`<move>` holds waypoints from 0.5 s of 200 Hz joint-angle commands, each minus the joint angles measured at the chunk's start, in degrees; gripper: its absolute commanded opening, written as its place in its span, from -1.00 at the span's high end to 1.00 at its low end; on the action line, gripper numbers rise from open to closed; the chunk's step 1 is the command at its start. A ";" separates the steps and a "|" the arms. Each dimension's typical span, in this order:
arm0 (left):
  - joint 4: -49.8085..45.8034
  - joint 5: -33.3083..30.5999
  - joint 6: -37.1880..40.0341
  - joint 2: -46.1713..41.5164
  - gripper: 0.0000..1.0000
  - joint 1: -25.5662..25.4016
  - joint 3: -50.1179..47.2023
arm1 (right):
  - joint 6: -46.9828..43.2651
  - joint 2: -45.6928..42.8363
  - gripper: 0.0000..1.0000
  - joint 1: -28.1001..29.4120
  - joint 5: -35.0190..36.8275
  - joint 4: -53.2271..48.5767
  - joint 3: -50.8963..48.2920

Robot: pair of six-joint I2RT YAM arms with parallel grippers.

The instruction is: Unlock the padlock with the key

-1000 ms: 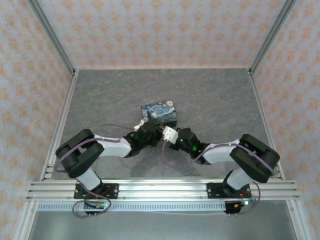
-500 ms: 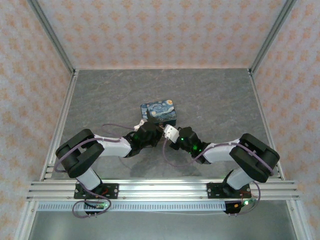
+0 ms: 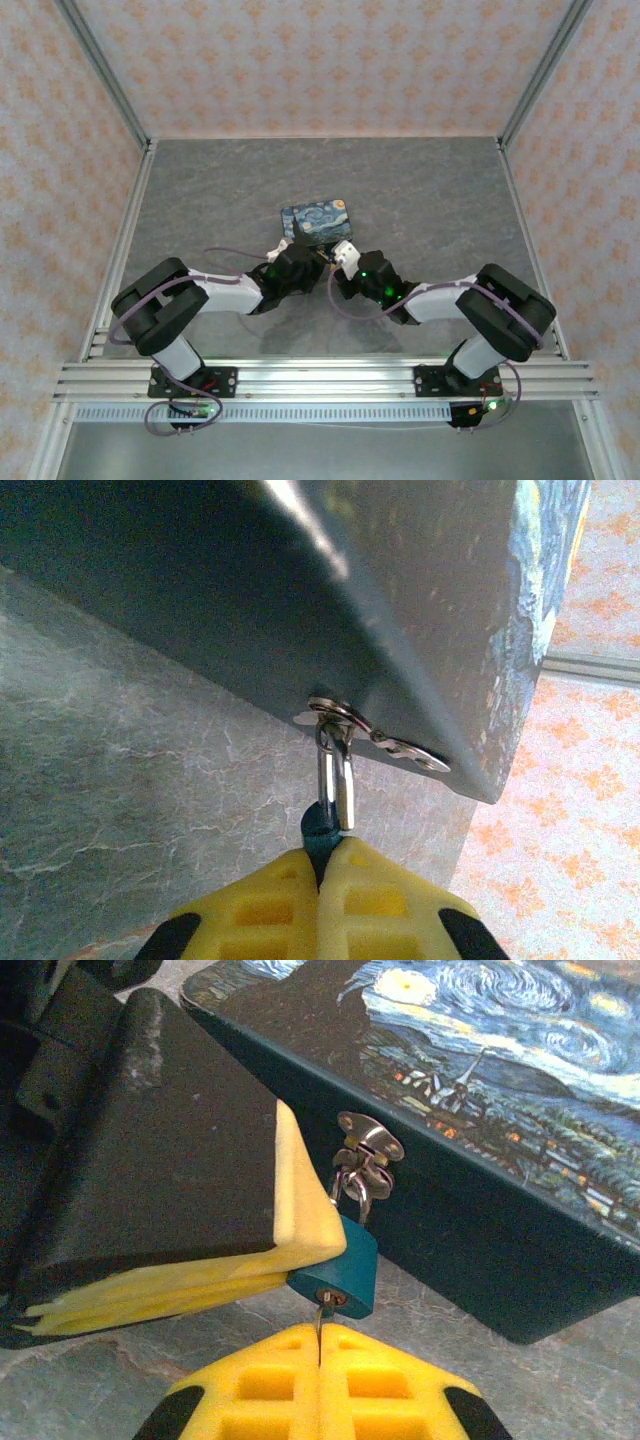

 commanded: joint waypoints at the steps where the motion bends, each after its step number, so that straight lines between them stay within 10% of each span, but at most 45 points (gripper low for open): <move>1: -0.16 2.05 0.88 0.14 1.00 -0.72 1.65 | 5.09 1.41 1.00 -0.80 -0.19 3.16 1.20; 100: -9.05 0.05 6.32 -5.16 0.20 0.59 1.47 | 15.89 2.64 1.00 -2.01 -2.31 2.48 0.64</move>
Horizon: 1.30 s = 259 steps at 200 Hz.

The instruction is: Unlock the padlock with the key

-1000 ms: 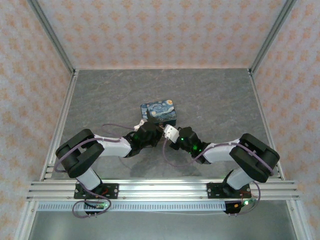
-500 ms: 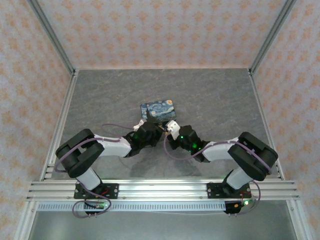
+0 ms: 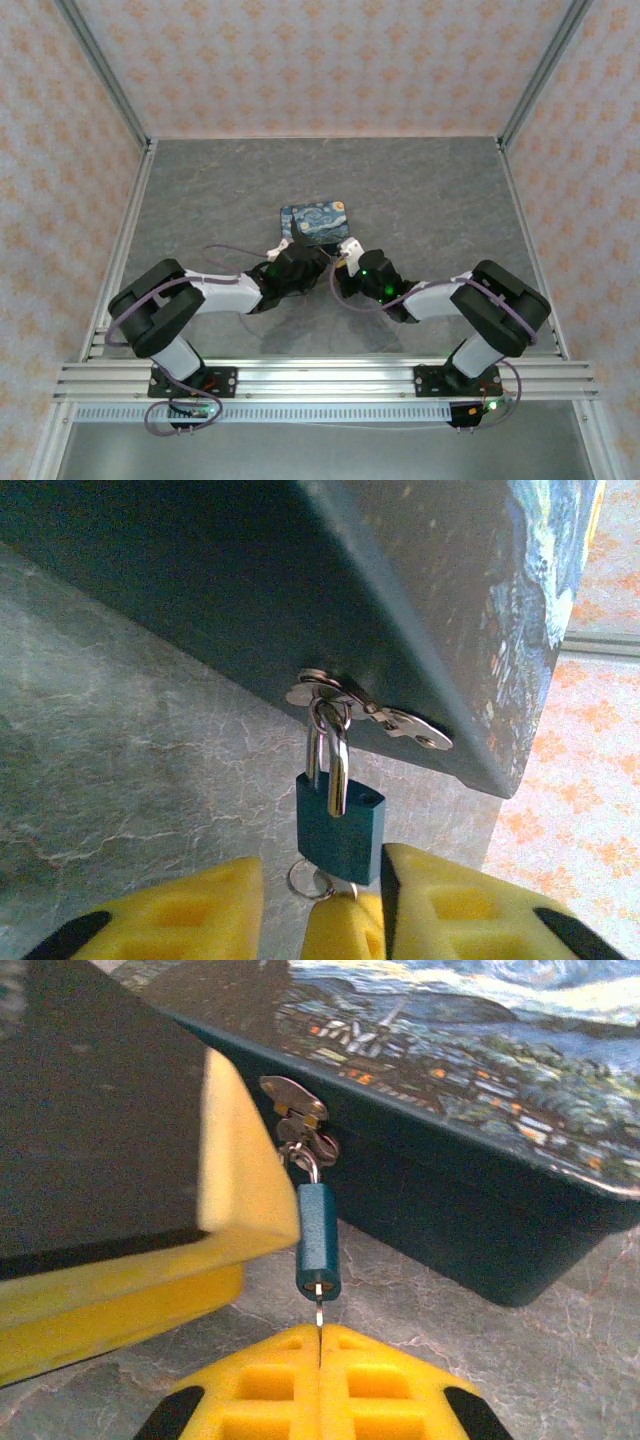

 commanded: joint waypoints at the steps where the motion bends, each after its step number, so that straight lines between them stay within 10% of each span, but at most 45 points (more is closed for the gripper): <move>1: -4.83 -0.48 2.90 -3.69 0.19 0.50 0.77 | 5.66 0.79 1.00 -0.73 -1.30 2.02 0.56; 111: -28.53 -2.83 19.42 -20.17 -0.25 10.69 3.40 | 17.43 2.42 0.97 -10.60 -17.41 -4.66 2.96; 192: -35.06 5.17 34.98 -14.54 -0.46 18.15 12.11 | 17.37 -2.77 0.28 -12.96 -18.14 -8.70 3.09; 259: -38.46 9.57 42.78 -0.99 -0.48 19.84 22.06 | 29.17 -0.33 -0.07 -16.73 -32.08 -3.81 8.98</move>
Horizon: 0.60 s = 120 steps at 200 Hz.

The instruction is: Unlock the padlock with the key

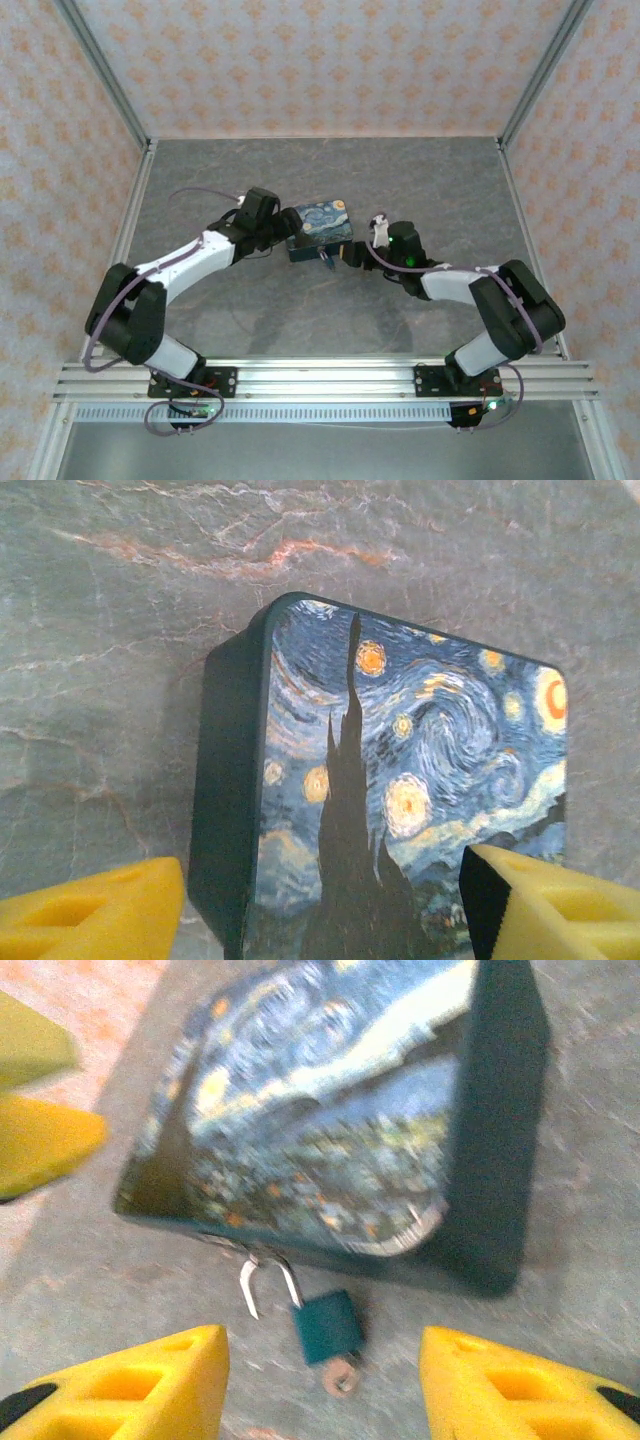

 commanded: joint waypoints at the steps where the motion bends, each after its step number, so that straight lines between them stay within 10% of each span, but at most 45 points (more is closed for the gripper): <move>1: -3.13 2.00 4.41 3.37 -0.48 0.38 2.73 | 5.31 2.88 -0.07 -0.01 -6.88 3.96 3.74; 120: -4.31 -2.58 1.25 4.06 -0.47 -3.79 -5.44 | 3.34 13.42 -0.18 -1.04 -7.99 9.79 9.84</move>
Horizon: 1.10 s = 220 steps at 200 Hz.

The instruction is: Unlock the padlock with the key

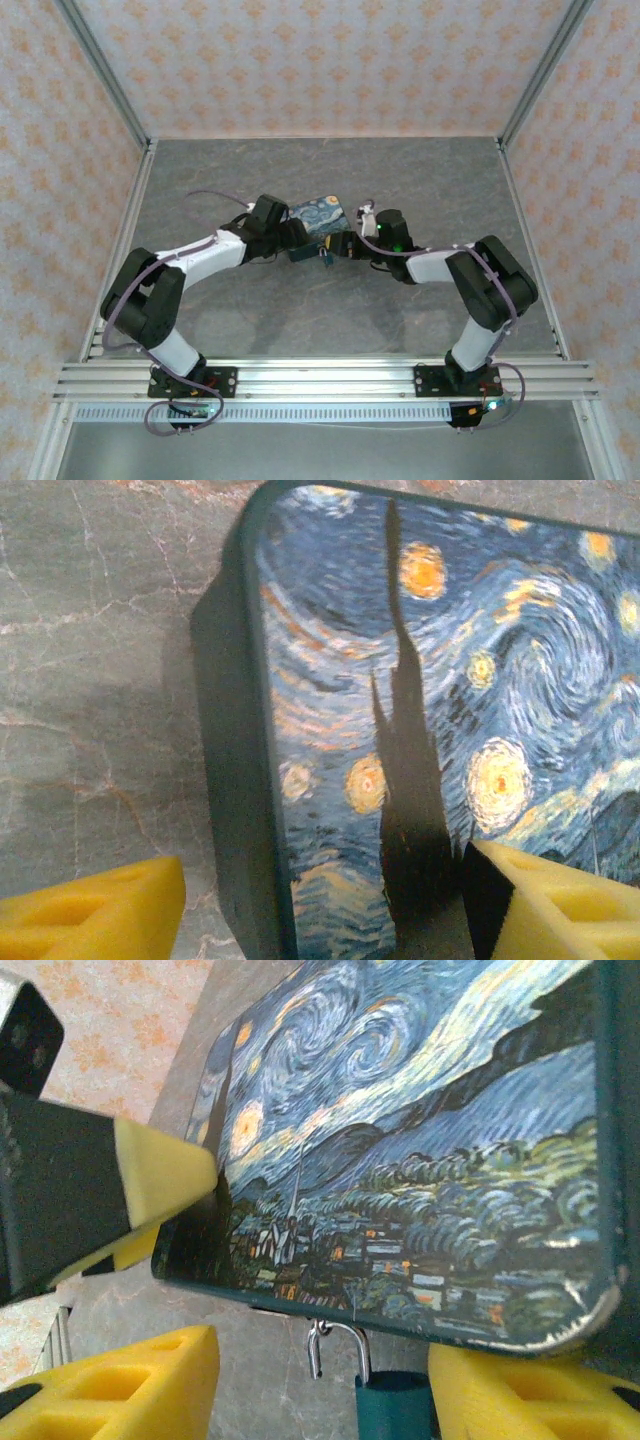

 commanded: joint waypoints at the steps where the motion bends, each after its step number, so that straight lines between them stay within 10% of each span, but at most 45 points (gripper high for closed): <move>1: -6.32 -1.86 -0.38 -0.85 -0.47 -2.18 -3.55 | -1.32 1.65 -0.19 -0.91 -1.15 5.32 1.84; 103: -11.27 -1.18 1.74 -9.57 -0.49 -3.10 3.74 | -5.81 -3.23 -0.29 -1.80 -6.07 6.07 -6.51; 220: -12.65 4.99 4.60 7.05 -0.45 -5.71 20.85 | -2.86 8.39 -0.23 -4.28 -15.50 15.41 -1.24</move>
